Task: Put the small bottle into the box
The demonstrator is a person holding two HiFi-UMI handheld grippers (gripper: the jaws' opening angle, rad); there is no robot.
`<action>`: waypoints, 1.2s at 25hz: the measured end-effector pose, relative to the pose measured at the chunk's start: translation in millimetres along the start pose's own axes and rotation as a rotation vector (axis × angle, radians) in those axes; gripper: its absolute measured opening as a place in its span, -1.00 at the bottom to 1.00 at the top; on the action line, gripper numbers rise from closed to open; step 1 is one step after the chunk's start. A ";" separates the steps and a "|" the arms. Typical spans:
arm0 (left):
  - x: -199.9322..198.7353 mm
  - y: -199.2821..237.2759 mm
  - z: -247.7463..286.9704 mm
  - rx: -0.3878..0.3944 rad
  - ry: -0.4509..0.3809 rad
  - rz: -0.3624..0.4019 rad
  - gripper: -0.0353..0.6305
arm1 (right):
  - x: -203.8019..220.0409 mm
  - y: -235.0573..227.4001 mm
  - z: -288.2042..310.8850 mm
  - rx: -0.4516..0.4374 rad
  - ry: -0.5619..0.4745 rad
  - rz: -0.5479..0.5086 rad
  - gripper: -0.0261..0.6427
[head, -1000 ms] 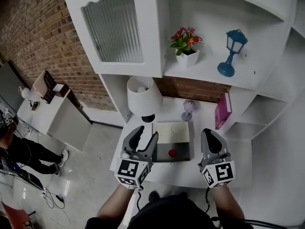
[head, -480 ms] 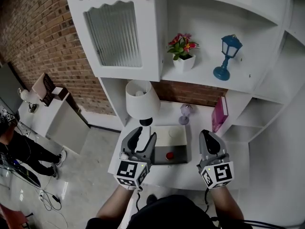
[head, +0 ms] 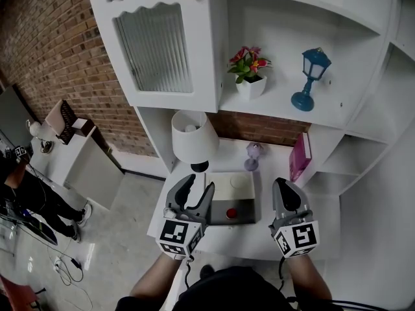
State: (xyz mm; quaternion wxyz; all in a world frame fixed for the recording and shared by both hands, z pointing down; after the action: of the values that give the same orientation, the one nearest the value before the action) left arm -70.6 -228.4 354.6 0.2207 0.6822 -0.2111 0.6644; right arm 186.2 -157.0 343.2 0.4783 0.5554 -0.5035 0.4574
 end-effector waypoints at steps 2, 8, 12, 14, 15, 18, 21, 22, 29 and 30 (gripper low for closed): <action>-0.7 -0.4 1.1 -0.001 0.009 -0.009 -0.27 | -0.8 -0.9 0.9 0.000 -0.002 0.001 -0.93; -4.1 -0.6 6.5 -0.002 0.009 -0.005 -0.27 | -1.8 -5.2 3.3 -0.009 -0.012 0.013 -0.93; -0.3 0.2 8.7 -0.002 0.019 -0.002 -0.27 | 1.7 -7.0 4.7 -0.018 -0.010 0.023 -0.93; 0.4 0.5 9.7 -0.004 0.024 -0.004 -0.27 | 3.3 -7.8 5.8 -0.021 -0.005 0.026 -0.93; -0.7 0.2 10.4 -0.006 0.026 -0.005 -0.27 | 2.6 -8.0 6.5 -0.023 -0.004 0.025 -0.93; 0.2 0.8 11.2 -0.008 0.032 0.004 -0.27 | 3.0 -10.0 8.0 -0.025 0.000 0.027 -0.93; 1.8 1.1 12.1 -0.009 0.037 0.011 -0.27 | 4.9 -12.7 9.7 -0.028 0.005 0.031 -0.93; 1.8 0.4 12.5 -0.009 0.043 0.005 -0.27 | 5.2 -13.4 10.3 -0.031 0.008 0.031 -0.93; 7.4 -4.3 15.9 -0.016 0.070 0.008 -0.27 | 10.5 -20.5 13.9 -0.051 0.022 0.048 -0.93; 7.6 -5.8 17.5 -0.017 0.072 0.006 -0.27 | 10.8 -22.0 15.2 -0.054 0.022 0.050 -0.93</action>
State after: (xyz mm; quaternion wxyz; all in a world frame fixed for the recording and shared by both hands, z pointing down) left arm -52.8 -233.8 361.7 0.2317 0.6552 -0.2106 0.6875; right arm 209.2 -172.6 350.4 0.4869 0.5246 -0.5241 0.4615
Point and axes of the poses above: the fingertips, and each gripper's own axes: z forward along the fingers, y to its left, x out of its underside, the point moved 9 cm from there along -z, backward along the fingers, and after that the axes turned 14 degrees about x, right-handed, at the moved point
